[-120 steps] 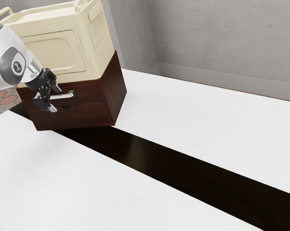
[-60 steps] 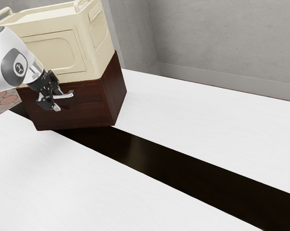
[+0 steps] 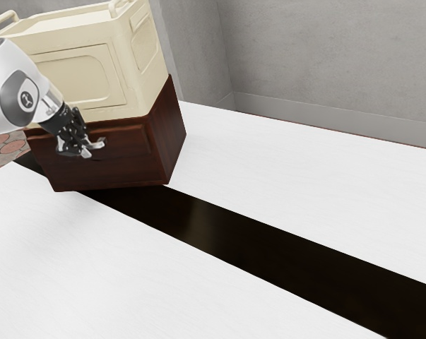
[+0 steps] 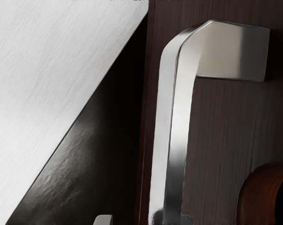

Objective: Pull the drawer handle with one arm to open the drawer

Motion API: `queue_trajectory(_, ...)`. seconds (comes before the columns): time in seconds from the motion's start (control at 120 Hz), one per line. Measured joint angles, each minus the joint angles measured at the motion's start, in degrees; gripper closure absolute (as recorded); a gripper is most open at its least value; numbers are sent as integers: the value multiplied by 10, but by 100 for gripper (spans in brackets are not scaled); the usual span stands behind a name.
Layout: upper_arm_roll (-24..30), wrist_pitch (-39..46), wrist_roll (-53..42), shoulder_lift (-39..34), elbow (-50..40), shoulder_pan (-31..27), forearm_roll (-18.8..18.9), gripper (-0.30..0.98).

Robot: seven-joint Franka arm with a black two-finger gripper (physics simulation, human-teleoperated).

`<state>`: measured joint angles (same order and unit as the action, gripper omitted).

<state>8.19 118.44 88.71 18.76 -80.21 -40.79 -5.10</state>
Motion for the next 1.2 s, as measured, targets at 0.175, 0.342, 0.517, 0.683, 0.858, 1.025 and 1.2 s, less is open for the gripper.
queue_trajectory(0.175, 1, 3, -1, -24, -31, -1, 1, 65)
queue_trajectory(0.342, 1, 10, -1, -52, -64, -4, 1, 66)
queue_trajectory(0.517, 0, 19, -1, -68, -89, -5, 0, 65)
queue_trajectory(0.683, 1, 31, -1, -90, -120, -10, -2, 64)
queue_trajectory(0.858, 1, 36, -1, -108, -141, -13, -2, 64)
queue_trajectory(1.025, 1, 40, -1, -126, -168, -17, -4, 63)
queue_trajectory(1.2, 1, 50, -1, -147, -196, -17, -6, 63)
